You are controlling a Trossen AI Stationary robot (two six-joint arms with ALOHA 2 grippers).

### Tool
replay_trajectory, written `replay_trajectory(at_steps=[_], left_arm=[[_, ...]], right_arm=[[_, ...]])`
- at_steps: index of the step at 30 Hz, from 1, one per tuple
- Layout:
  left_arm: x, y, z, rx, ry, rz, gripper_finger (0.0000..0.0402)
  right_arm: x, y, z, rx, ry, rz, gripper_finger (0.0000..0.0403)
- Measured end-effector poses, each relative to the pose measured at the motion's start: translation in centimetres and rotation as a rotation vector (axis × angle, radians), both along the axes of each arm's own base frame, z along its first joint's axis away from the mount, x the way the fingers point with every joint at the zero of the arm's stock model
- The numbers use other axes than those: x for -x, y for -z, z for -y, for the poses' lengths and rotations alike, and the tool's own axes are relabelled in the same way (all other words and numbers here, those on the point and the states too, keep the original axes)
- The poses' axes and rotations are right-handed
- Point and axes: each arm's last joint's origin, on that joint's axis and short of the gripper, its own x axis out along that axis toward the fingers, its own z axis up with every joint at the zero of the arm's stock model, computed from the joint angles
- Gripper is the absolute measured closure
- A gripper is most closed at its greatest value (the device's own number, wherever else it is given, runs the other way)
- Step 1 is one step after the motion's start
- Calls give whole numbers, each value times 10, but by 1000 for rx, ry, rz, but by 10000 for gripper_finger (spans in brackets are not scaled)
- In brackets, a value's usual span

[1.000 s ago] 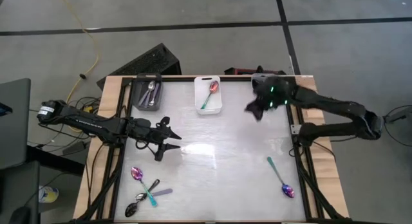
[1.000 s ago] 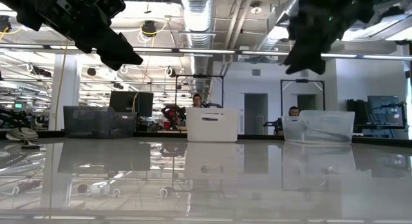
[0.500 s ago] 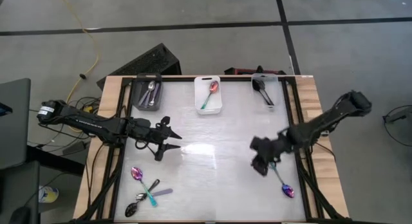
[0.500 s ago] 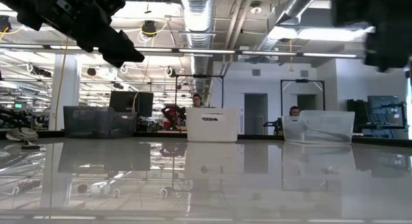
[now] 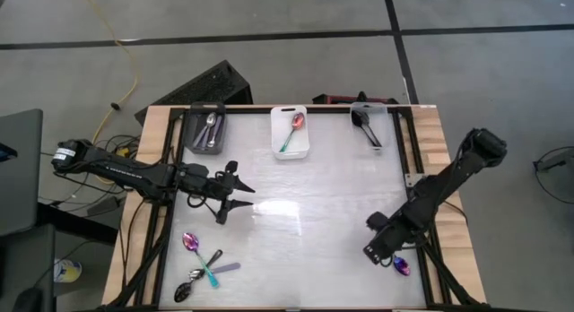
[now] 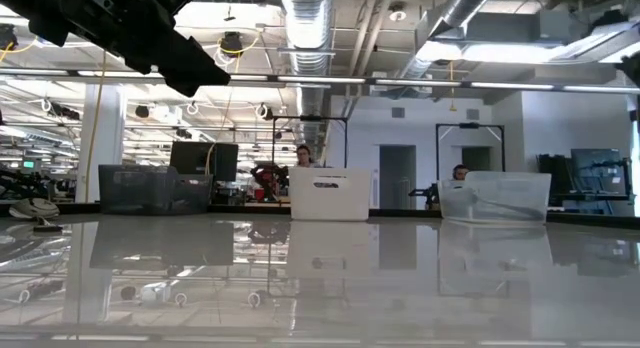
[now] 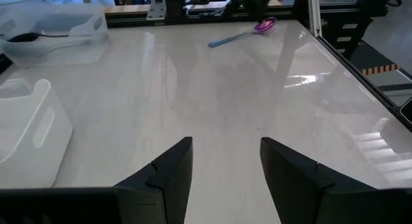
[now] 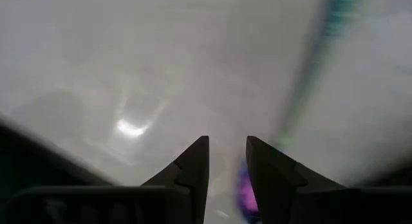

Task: Sort silverware by color (type)
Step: Put the blue spoon into the white bin

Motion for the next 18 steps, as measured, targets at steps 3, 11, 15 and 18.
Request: replay_trajectory(at_steps=[3,11,15,18], left_arm=[[0,0,0,1,0,0,235],[1,2,0,26,-1,-28,235],[1,3,0,19,2,-28,235],[1,3,0,17,2,-29,235]], right_arm=[[10,2,6,76,33,-109,277],[10,8,7,85,31,-78,277],[15,16,5,119,30,-111,277],[18,25,-2,139,9,-130,277]])
